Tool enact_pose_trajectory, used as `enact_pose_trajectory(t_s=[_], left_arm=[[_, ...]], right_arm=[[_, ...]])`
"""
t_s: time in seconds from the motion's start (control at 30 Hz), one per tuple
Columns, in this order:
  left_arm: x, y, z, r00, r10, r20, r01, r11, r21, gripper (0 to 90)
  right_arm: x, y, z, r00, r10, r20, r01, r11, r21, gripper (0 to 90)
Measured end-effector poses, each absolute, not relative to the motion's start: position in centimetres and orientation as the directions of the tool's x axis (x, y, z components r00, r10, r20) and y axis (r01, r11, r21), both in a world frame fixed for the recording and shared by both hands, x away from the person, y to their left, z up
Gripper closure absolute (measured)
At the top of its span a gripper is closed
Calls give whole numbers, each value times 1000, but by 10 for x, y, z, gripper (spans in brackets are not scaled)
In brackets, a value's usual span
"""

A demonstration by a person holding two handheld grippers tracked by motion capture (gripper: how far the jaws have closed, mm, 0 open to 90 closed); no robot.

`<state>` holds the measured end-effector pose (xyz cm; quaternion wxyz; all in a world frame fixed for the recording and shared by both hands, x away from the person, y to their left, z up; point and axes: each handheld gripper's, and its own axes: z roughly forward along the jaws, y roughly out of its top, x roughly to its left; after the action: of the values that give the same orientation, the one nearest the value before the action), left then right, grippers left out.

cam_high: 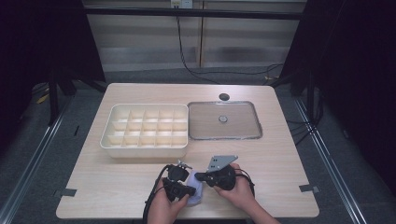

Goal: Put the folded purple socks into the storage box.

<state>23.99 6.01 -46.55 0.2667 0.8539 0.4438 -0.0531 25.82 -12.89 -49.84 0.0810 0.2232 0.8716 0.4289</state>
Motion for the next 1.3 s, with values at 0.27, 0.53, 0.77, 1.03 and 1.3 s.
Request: enact_pose_trajectory(t_s=[0.27, 0.53, 0.77, 1.03, 1.3], left_arm=[[243, 63, -464, 590, 726, -354, 797, -455, 397, 862], [250, 74, -455, 565, 706, -427, 819, -421, 389, 740], [261, 79, -448, 545, 710, -445, 835, -411, 366, 651], [272, 83, -456, 509, 714, -481, 860, -396, 322, 620], [277, 77, -462, 494, 706, -507, 870, -395, 297, 574]], right_arm=[[255, -132, -499, -884, 465, 46, 320, 531, 784, 900], [255, -133, -499, -887, 460, 48, 317, 530, 786, 900], [255, -134, -499, -889, 456, 47, 316, 534, 784, 900], [255, -132, -499, -892, 449, 47, 310, 534, 786, 900], [255, -132, -499, -892, 450, 47, 312, 535, 785, 900]])
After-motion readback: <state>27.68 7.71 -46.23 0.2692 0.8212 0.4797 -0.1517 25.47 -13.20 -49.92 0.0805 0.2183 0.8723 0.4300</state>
